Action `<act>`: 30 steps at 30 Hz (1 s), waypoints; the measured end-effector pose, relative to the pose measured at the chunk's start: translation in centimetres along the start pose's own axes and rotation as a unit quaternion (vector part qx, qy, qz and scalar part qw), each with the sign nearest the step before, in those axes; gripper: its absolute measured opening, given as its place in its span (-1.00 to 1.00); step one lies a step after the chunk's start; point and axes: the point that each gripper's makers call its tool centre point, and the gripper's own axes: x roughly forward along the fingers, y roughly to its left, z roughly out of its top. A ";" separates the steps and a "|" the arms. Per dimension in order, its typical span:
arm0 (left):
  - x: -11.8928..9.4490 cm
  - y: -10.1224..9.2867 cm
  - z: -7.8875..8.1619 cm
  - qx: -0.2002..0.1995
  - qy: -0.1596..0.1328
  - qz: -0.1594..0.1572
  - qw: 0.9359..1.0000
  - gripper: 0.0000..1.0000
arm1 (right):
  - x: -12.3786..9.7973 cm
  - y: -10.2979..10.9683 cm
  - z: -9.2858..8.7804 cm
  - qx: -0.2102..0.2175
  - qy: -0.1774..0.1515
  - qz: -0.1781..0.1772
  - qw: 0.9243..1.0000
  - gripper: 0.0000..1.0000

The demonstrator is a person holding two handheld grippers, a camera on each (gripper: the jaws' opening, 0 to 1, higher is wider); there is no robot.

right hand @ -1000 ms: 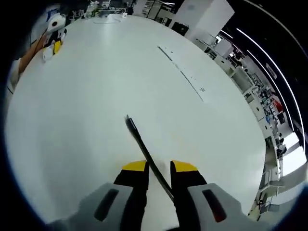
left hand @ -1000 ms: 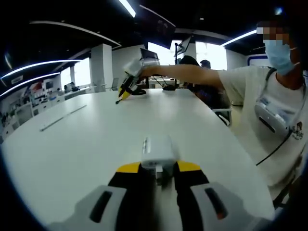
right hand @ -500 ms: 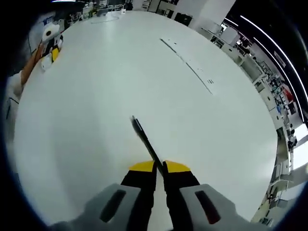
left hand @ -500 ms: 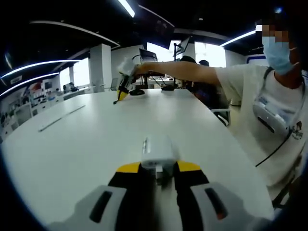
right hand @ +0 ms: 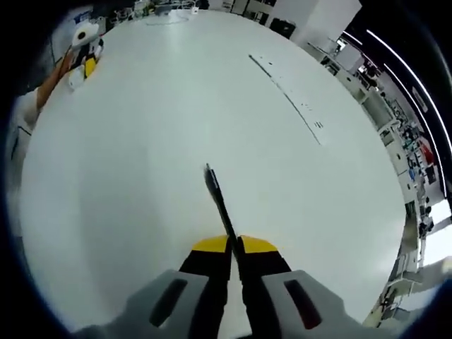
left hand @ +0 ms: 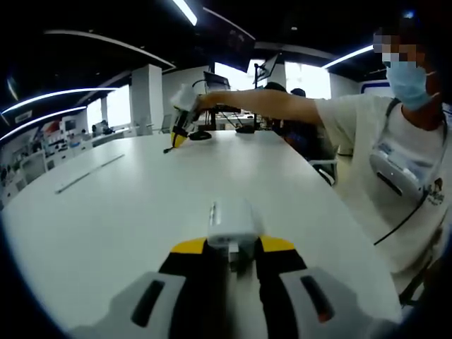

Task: Plug the desk Type‑C cable into the charger adapter.

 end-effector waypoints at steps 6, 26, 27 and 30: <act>0.0 0.1 0.0 0.000 0.000 0.001 1.000 -0.50 | -0.1 1.0 0.4 -0.080 0.055 0.000 0.995 -0.96; 0.0 -0.1 0.1 0.002 0.000 0.002 1.000 -0.50 | -1.0 3.9 0.4 -0.107 0.105 0.040 0.988 -0.96; 0.0 -0.1 0.1 0.002 0.000 0.002 1.000 -0.50 | -1.2 4.3 0.3 -0.109 0.110 0.043 0.987 -0.96; 0.1 -0.2 0.1 0.002 0.000 0.002 1.000 -0.50 | -1.5 5.2 0.4 -0.114 0.115 0.052 0.985 -0.96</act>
